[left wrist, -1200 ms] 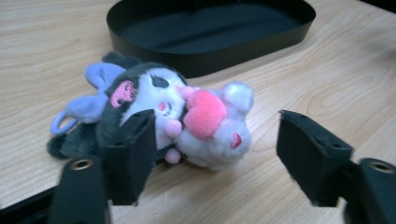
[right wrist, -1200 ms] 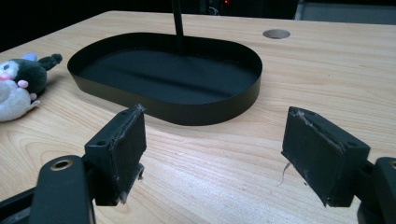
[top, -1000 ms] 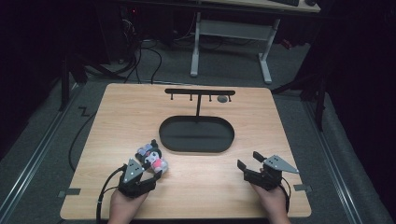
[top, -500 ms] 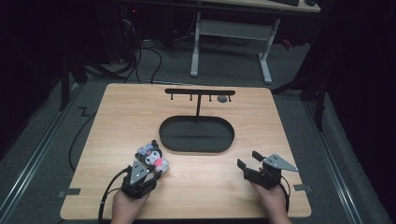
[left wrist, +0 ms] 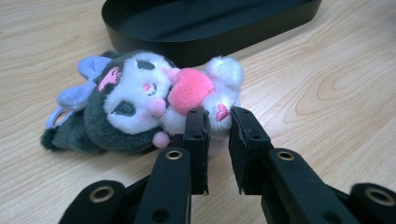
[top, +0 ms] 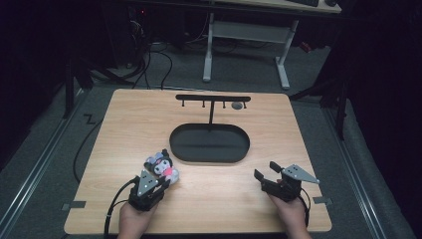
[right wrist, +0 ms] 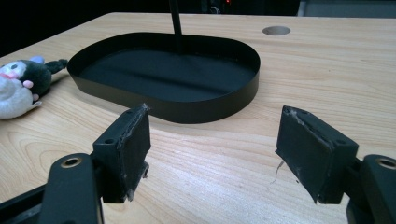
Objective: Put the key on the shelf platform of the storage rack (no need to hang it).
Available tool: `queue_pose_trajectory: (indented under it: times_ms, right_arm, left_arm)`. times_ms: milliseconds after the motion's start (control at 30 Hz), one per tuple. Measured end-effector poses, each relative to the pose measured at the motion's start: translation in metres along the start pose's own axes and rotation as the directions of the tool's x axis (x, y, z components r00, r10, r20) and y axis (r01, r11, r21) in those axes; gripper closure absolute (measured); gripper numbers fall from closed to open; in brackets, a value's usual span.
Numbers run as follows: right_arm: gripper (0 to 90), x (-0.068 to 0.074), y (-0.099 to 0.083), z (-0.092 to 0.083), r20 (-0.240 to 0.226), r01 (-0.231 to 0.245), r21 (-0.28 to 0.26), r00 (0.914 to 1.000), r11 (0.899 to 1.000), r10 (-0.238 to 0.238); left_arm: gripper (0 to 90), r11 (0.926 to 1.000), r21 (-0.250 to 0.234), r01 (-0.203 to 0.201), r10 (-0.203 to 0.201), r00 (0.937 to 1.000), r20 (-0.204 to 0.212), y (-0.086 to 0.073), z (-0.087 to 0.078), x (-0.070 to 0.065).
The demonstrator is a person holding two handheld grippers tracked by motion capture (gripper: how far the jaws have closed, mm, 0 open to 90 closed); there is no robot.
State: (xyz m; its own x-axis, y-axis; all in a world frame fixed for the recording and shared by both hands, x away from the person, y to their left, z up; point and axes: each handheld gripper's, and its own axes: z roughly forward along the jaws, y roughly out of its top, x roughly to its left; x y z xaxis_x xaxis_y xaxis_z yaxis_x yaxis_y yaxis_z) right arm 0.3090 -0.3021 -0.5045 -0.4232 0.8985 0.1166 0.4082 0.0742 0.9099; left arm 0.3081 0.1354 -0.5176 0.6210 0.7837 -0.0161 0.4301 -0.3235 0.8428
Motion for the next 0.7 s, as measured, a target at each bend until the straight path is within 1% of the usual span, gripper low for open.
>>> queue_pose_trajectory:
  times_ms: [167,200,233,300,367,400,433,467,533,600,667,700]
  right_arm:
    - [26.5,0.001,0.003,0.006,-0.007,-0.005,-0.009,1.0000,1.000,0.005]
    - [26.7,0.001,0.004,0.009,-0.006,-0.009,-0.008,0.9999,1.000,0.009]
    - [26.7,0.001,0.004,0.009,-0.006,-0.009,-0.008,0.9999,1.000,0.009]
    - [27.0,0.001,0.006,0.016,-0.008,-0.005,-0.006,1.0000,1.000,0.005]
    - [27.4,0.002,0.008,0.022,-0.009,-0.015,-0.003,0.9998,1.000,0.015]
    - [27.4,0.002,0.008,0.024,-0.010,-0.015,0.000,0.9998,1.000,0.015]
    - [27.4,0.002,0.009,0.027,-0.012,-0.012,-0.001,0.9998,1.000,0.012]
    - [27.5,0.002,0.010,0.028,-0.015,-0.014,-0.005,0.9998,1.000,0.014]
    - [27.5,0.003,0.012,0.031,-0.018,-0.016,-0.006,0.9997,1.000,0.016]
    - [27.5,0.004,0.013,0.032,-0.019,-0.009,-0.008,0.9998,1.000,0.009]
    - [27.5,0.005,0.013,0.032,-0.020,-0.004,-0.006,0.9998,1.000,0.004]
    - [27.5,0.005,0.013,0.031,-0.018,0.001,-0.002,0.9998,1.000,-0.001]
  left_arm:
    - [78.1,0.9999,0.014,0.003,-0.003,1.0000,0.003,-0.005,-0.005,0.002]
    - [79.5,0.9999,0.015,0.006,-0.006,1.0000,0.005,-0.008,-0.010,0.003]
    - [82.1,0.9999,0.015,0.006,-0.006,1.0000,0.005,-0.008,-0.010,0.003]
    - [83.6,0.9999,0.012,0.006,-0.006,1.0000,-0.003,-0.012,-0.018,0.006]
    - [83.4,0.9999,0.008,0.013,-0.013,0.9998,-0.014,-0.015,-0.024,0.008]
    - [83.1,0.9999,0.008,0.013,-0.013,0.9998,-0.014,-0.015,-0.024,0.008]
    - [82.4,0.9997,-0.001,0.024,-0.024,0.9995,-0.019,-0.017,-0.028,0.010]
    - [81.5,0.9997,-0.001,0.024,-0.024,0.9995,-0.019,-0.017,-0.028,0.010]
    - [78.4,0.9990,-0.012,0.042,-0.043,0.9989,-0.021,-0.019,-0.032,0.012]
    - [75.1,0.9988,-0.017,0.045,-0.045,0.9988,-0.016,-0.019,-0.032,0.012]
    - [69.9,0.9986,-0.021,0.048,-0.048,0.9989,-0.005,-0.017,-0.031,0.011]
    - [65.9,0.9986,-0.023,0.048,-0.048,0.9988,-0.008,-0.016,-0.030,0.010]
